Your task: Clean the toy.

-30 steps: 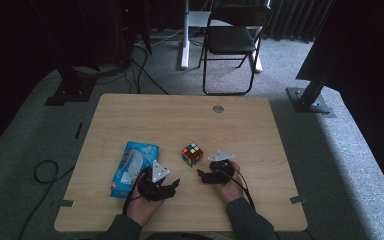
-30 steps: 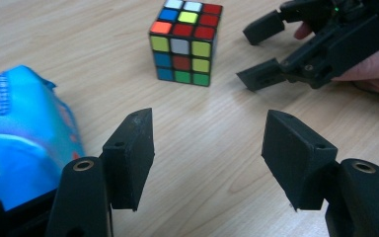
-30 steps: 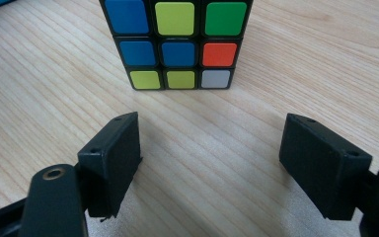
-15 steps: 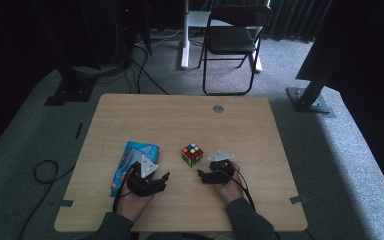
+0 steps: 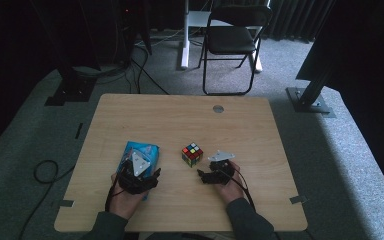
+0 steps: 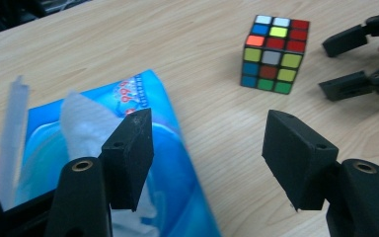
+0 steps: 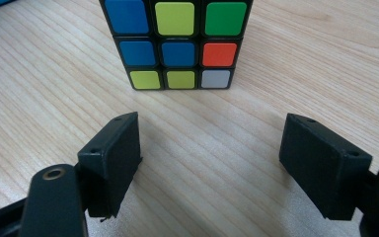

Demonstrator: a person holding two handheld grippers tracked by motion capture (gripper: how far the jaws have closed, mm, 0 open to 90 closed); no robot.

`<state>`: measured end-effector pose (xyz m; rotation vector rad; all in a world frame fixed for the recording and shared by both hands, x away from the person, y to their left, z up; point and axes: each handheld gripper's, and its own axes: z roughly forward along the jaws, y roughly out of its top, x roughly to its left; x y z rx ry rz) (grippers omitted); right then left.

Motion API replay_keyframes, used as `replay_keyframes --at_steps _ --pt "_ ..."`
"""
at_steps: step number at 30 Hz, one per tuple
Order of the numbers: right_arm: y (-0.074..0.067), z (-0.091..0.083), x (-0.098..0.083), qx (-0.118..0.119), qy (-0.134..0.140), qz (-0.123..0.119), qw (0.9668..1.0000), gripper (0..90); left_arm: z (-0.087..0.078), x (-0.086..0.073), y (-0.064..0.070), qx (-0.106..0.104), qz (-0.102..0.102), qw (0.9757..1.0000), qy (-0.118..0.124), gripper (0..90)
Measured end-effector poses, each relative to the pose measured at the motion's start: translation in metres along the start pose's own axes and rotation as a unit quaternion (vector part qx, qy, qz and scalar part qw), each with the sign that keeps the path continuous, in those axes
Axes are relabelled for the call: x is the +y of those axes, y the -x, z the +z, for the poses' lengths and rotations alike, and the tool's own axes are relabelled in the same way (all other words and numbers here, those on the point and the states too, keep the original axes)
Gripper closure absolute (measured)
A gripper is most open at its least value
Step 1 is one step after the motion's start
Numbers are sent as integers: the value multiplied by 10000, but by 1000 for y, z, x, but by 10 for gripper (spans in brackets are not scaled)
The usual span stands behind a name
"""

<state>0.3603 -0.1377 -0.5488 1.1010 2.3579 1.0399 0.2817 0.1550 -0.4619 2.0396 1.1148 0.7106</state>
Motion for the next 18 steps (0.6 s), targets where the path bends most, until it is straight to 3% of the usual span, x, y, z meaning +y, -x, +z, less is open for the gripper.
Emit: replay_keyframes --at_steps 12,18 --pt "0 0 0 3 -7 10 10000 233 -4 -6 -12 525 -9 9986 -49 400" --pt "0 0 0 9 -1 7 10000 230 -1 -9 -10 724 138 9971 -165 429"
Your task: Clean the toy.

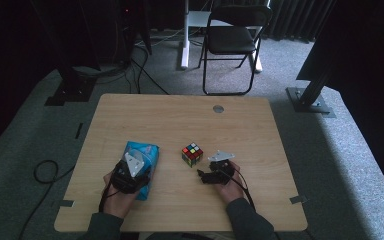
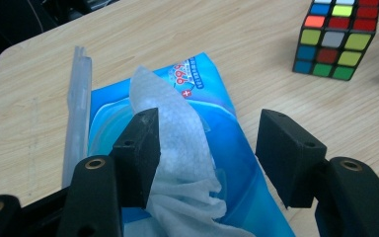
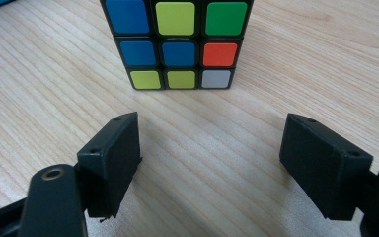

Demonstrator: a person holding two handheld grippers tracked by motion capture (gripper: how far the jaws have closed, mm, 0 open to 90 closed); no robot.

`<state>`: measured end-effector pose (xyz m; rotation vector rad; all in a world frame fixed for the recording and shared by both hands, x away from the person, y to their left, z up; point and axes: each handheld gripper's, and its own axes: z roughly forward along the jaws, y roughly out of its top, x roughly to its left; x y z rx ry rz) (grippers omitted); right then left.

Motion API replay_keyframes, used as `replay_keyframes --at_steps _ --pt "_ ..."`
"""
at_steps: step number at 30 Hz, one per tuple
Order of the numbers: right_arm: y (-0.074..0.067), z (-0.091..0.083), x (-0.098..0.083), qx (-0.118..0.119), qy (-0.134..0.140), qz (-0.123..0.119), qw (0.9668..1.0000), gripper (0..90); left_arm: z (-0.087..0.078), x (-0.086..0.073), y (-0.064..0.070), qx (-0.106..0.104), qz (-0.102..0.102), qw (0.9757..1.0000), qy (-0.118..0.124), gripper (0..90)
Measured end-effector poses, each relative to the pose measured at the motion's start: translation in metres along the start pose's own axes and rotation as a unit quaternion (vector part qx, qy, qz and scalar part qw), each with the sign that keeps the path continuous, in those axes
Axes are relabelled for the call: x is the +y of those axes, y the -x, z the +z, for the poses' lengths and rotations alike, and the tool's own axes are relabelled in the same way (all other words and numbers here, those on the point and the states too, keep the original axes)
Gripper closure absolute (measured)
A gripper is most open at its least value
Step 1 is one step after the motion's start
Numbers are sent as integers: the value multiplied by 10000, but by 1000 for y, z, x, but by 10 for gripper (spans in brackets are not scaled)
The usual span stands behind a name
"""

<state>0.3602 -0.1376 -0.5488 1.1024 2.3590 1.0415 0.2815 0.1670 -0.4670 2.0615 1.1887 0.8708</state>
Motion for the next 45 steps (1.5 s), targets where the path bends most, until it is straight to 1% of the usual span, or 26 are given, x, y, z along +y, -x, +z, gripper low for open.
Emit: replay_keyframes --at_steps 4,8,13,15,16,18,20,22,25,29,33,36,39,45 --pt "0 0 0 1 1 -5 10000 230 3 -2 -1 99 2 9999 -141 465" --pt "0 0 0 2 1 -5 10000 229 6 -4 -5 101 -104 9995 -280 537" --pt "0 0 0 2 2 -7 10000 229 5 -4 -9 160 -203 9991 -348 683" --pt "0 0 0 2 2 -8 10000 229 5 -4 -10 114 -262 9990 -352 723" --pt "0 0 0 2 1 -7 10000 229 5 -4 -11 170 -289 9988 -366 768" --pt "0 0 0 2 2 -8 10000 229 5 -4 -14 183 -432 9981 -387 821" --pt "0 0 0 2 3 -10 10000 229 5 -4 -16 172 -507 9977 -414 859" --pt "0 0 0 2 2 -8 10000 229 5 -4 -18 142 -555 9975 -410 875" --pt "0 0 0 2 1 -5 10000 229 5 -4 -18 79 -553 9976 -406 882" --pt "0 0 0 2 2 -5 10000 229 4 -2 -18 52 -526 9979 -377 886" --pt "0 0 0 -1 1 -3 10000 229 3 0 -20 25 -571 9979 -307 887" --pt "0 0 0 -2 -6 -6 10000 229 2 1 -22 -95 -640 9976 -246 888" --pt "0 0 0 -3 -8 -5 10000 230 1 2 -23 -122 -642 9976 -221 890" --pt "0 0 0 -5 0 -18 10000 230 0 9 -22 -186 -573 9980 -164 891"
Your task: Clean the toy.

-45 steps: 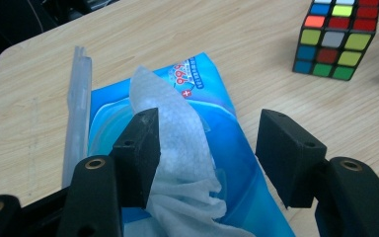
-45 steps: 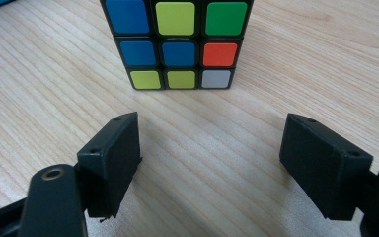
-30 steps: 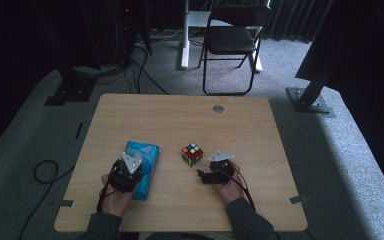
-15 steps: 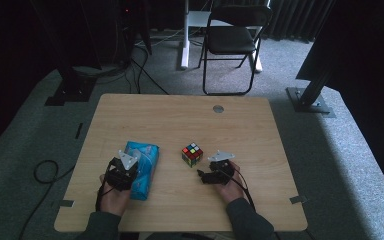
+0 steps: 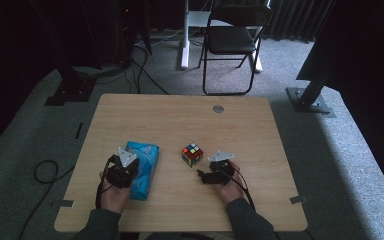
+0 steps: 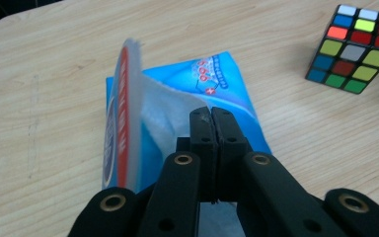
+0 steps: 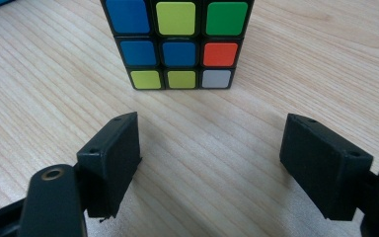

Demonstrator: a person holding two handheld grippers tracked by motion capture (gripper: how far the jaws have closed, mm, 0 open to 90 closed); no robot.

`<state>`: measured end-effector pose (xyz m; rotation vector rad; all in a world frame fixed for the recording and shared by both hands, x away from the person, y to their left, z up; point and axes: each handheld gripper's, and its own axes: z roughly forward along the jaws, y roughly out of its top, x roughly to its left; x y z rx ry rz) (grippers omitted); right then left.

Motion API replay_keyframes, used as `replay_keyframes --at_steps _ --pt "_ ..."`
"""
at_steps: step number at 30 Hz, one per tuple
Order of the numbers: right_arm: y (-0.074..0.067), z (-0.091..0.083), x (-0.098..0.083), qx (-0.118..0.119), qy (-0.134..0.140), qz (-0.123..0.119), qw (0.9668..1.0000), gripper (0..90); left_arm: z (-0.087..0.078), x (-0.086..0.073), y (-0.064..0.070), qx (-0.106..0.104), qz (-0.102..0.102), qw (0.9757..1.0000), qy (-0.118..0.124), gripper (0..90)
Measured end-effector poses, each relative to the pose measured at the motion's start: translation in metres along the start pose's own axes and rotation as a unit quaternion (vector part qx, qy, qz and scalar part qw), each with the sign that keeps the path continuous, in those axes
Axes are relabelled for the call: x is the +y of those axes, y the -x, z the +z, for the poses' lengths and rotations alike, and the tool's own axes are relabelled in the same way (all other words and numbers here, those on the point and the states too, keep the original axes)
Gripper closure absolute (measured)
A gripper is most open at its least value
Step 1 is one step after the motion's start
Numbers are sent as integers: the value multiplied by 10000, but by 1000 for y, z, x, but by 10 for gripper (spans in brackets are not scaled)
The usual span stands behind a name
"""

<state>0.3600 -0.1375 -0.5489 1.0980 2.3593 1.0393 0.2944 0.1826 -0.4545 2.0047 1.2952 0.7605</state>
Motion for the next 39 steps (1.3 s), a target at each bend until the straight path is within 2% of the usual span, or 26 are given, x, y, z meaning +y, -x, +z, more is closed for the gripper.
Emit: replay_keyframes --at_steps 15,18,26,33,39 --pt "-1 0 0 -11 1 9 10000 228 1 16 8 -138 128 9997 127 892" --pt "-1 0 0 -11 -1 9 10000 228 1 20 7 -176 92 9997 140 893" --pt "-1 0 0 -10 -1 13 10000 227 4 29 9 -310 136 9993 182 892" --pt "-1 0 0 -7 -1 6 10000 226 6 37 10 -568 38 9980 259 892" --pt "-1 0 0 -7 -2 6 10000 226 7 43 12 -651 80 9974 290 892"
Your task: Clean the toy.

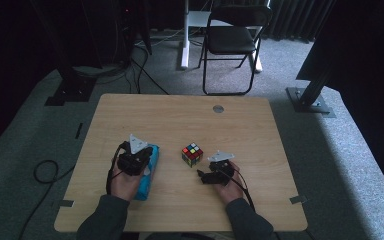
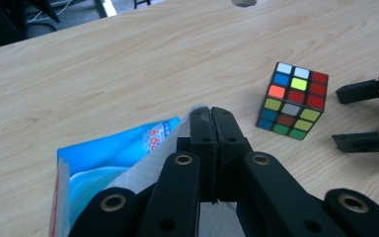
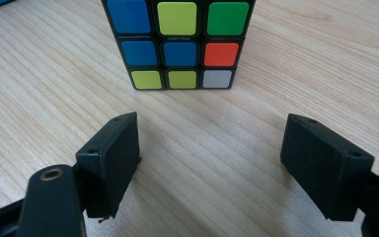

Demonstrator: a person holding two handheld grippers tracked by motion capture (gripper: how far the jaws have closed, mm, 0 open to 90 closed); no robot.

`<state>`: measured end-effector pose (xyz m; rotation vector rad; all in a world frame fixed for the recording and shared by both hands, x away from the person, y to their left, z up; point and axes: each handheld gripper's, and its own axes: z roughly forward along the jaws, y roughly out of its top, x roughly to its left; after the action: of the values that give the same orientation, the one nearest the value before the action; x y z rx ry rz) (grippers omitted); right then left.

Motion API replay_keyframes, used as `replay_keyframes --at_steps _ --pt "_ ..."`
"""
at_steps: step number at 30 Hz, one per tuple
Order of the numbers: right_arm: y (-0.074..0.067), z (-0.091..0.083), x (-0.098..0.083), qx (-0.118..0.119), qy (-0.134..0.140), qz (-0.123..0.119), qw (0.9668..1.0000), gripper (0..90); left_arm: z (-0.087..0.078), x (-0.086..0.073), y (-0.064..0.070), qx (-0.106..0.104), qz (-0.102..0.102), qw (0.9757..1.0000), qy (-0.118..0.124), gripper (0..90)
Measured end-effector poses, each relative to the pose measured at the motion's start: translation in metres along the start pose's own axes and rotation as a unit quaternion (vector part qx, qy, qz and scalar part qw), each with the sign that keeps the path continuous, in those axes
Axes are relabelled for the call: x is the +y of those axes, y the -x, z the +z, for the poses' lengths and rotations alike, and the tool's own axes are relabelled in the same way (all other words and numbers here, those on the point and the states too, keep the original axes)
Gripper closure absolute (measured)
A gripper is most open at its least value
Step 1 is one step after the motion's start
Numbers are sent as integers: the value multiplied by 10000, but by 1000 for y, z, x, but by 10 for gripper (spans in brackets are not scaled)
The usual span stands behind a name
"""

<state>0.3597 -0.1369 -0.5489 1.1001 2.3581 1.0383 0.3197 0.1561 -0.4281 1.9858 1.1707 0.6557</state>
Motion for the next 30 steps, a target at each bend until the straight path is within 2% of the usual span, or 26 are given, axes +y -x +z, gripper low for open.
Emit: replay_keyframes --at_steps 15,30 --pt "0 0 0 11 -2 -6 10000 225 12 11 6 -230 6 9997 14 893" --pt "0 0 0 15 -8 -8 10000 225 26 25 21 -554 96 9984 55 893"
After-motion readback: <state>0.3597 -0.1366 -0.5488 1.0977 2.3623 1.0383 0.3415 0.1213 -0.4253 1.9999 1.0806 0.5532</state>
